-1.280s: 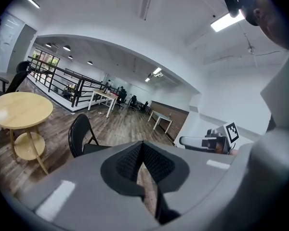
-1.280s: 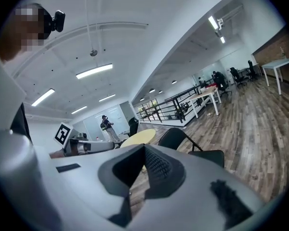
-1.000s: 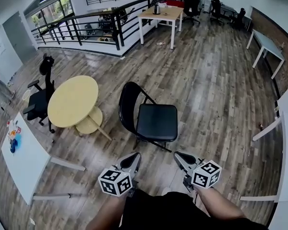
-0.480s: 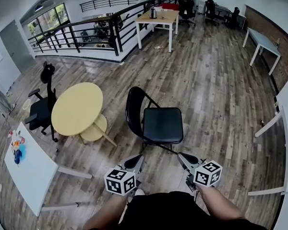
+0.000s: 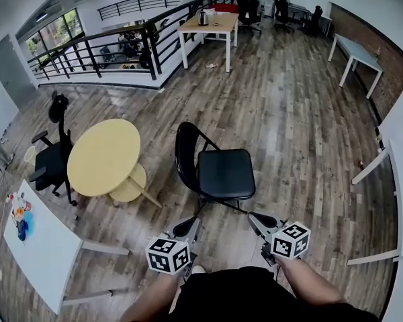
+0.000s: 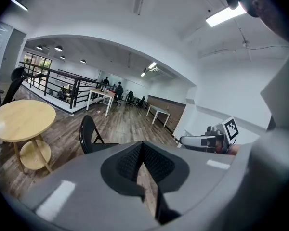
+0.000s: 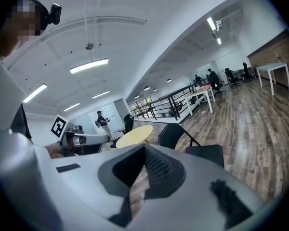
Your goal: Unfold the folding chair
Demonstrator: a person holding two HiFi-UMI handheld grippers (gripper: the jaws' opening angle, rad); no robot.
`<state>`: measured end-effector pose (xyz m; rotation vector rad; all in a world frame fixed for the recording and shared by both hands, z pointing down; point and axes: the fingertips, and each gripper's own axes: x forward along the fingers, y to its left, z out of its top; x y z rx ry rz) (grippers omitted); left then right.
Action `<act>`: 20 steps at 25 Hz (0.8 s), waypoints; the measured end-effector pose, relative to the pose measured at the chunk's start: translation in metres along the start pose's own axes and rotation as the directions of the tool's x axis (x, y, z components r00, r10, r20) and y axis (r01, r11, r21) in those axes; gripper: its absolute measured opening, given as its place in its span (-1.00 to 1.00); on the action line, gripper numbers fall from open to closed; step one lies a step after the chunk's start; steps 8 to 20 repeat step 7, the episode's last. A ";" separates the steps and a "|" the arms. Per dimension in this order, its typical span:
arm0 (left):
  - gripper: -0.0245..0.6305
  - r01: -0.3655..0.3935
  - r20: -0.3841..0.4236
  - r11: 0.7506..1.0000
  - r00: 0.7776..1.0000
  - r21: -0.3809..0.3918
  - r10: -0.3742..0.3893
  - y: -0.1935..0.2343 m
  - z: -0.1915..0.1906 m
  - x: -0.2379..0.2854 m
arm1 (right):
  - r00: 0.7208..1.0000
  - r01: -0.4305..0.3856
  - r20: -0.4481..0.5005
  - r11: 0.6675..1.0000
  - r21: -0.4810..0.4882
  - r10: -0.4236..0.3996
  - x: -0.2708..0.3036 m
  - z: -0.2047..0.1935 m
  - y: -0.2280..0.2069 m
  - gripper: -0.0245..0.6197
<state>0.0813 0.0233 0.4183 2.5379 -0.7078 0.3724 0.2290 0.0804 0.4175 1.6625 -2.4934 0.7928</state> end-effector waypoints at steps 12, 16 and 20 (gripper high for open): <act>-0.90 0.001 -0.015 1.000 1.000 -0.007 -0.001 0.005 -0.007 -0.004 | 1.000 -0.016 -0.002 1.000 -0.027 0.016 0.007 0.002 0.015 -0.91; -0.90 0.001 -0.015 1.000 1.000 -0.007 -0.001 0.005 -0.007 -0.004 | 1.000 -0.016 -0.002 1.000 -0.027 0.016 0.007 0.002 0.015 -0.91; -0.90 0.001 -0.015 1.000 1.000 -0.007 -0.001 0.005 -0.007 -0.004 | 1.000 -0.016 -0.002 1.000 -0.027 0.016 0.007 0.002 0.015 -0.91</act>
